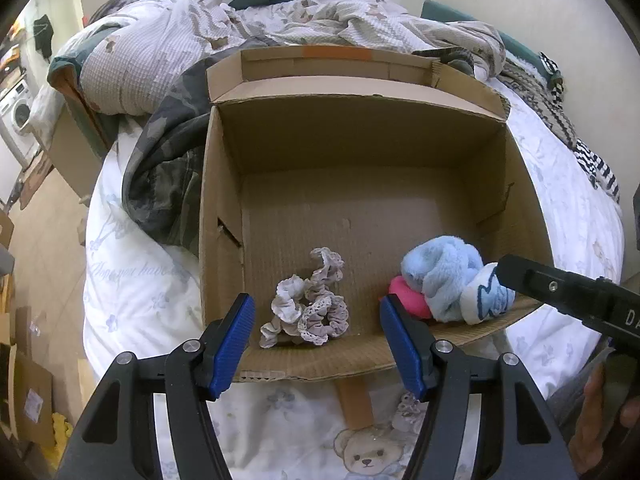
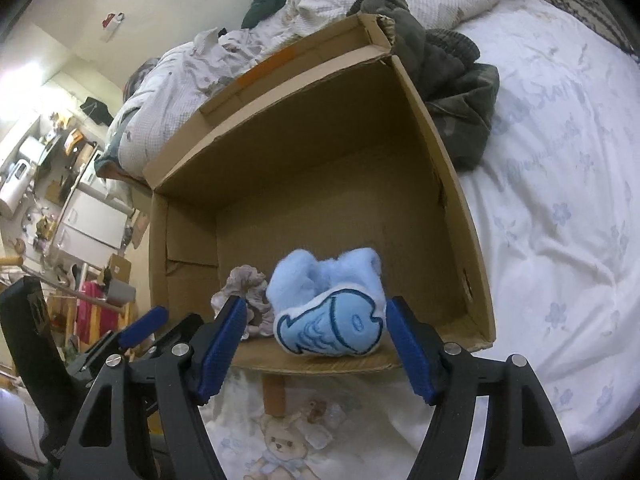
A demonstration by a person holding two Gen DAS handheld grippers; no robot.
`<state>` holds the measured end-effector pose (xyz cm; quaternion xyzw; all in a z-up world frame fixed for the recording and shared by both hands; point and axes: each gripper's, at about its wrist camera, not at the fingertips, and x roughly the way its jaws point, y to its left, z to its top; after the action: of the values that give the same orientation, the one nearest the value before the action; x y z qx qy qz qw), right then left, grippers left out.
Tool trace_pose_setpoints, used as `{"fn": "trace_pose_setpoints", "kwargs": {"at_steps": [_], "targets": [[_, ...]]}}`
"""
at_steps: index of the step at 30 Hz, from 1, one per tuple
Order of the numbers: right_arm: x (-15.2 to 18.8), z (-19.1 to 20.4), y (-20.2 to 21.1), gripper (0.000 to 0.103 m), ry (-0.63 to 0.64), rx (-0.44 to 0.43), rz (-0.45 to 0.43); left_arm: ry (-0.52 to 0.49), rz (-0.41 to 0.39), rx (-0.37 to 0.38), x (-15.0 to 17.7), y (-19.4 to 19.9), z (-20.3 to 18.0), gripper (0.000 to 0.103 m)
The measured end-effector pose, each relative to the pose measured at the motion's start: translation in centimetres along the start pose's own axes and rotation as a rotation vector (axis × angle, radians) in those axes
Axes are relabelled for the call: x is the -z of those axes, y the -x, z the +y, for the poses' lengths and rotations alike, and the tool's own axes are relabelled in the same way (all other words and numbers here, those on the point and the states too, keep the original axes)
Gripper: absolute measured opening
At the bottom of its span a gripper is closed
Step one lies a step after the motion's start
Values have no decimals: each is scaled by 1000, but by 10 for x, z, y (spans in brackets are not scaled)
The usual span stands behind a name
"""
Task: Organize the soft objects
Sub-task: 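Open both tools to drop the duck and scrunchie into the box, then withdraw both tools from the box toward the items on the sheet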
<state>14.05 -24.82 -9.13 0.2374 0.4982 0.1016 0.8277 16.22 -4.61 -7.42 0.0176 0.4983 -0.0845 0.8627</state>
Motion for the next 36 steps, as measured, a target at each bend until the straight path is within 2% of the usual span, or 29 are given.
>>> {"fn": "trace_pose_setpoints", "kwargs": {"at_steps": [16, 28, 33, 36], "targets": [[2, 0, 1, 76, 15, 13, 5, 9, -1, -6, 5, 6, 7, 62], [11, 11, 15, 76, 94, 57, -17, 22, -47, -10, 13, 27, 14, 62], [18, 15, 24, 76, 123, 57, 5, 23, -56, -4, 17, 32, 12, 62], [26, 11, 22, 76, 119, 28, 65, 15, -69, 9, 20, 38, 9, 62]]}}
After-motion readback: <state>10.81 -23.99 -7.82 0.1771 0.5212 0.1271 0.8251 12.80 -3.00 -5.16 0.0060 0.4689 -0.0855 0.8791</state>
